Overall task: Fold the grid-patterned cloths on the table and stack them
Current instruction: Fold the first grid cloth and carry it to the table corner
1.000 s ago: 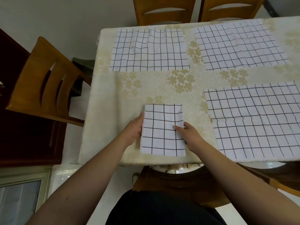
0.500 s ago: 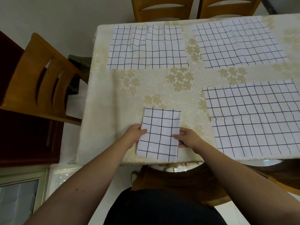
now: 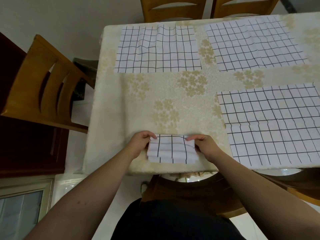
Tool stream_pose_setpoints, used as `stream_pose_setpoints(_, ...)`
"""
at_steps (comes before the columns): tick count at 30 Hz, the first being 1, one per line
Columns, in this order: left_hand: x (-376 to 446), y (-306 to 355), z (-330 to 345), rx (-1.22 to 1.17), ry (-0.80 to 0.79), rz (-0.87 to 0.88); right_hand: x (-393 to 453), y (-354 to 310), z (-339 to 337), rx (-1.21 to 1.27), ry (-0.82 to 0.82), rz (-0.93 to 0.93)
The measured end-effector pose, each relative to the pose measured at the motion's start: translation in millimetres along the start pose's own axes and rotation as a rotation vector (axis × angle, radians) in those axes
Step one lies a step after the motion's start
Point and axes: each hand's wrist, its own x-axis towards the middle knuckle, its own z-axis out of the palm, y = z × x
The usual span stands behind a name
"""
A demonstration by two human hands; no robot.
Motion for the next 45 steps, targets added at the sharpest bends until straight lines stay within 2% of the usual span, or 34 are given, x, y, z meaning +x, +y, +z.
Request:
stream_pose_setpoints(4, 0, 4, -1, -0.026, -0.01, -0.033, 3, 4, 0, 0.034, 0.039, -0.015)
stream_pose_setpoints(7, 0, 8, 2, -0.156, 0.02, -0.09, 1, 8, 2, 0.06, 0.103, -0.02)
stream_pose_setpoints(10, 1, 2, 4, -0.159, 0.043, -0.073, -2, 12, 8, -0.151, 0.216, -0.076)
stream_pose_setpoints(13, -1, -8, 4, 0.009, 0.055, -0.077, -5, 18, 15, -0.347, 0.337, -0.068)
stream_pose_setpoints(17, -4, -5, 8, 0.183, 0.054, -0.071, -6, 24, 22, -0.394, 0.27, 0.035)
stream_pose_setpoints(23, -9, -4, 7, 0.105, 0.082, -0.03, -6, 26, 19, -0.311, 0.328, 0.01)
stream_pose_setpoints(27, -14, -1, 11, 0.088, 0.132, -0.01, -5, 27, 19, -0.407, 0.213, 0.064)
stream_pose_setpoints(32, -17, -3, 11, 0.024, 0.014, -0.059, -2, 23, 28, -0.515, 0.133, 0.099)
stream_pose_setpoints(36, -18, -6, 9, 0.135, 0.078, 0.008, -3, 15, 26, -0.524, 0.167, 0.026)
stream_pose_setpoints(40, -19, -6, 13, 0.145, 0.093, 0.0, -2, 11, 20, -0.644, 0.249, -0.077)
stream_pose_setpoints(43, -18, -2, 18, 0.205, 0.155, -0.009, 2, 15, 18, -0.713, 0.307, -0.107)
stream_pose_setpoints(45, -15, -1, 21, 0.257, 0.184, -0.033, 6, 19, 18, -0.766, 0.389, -0.19)
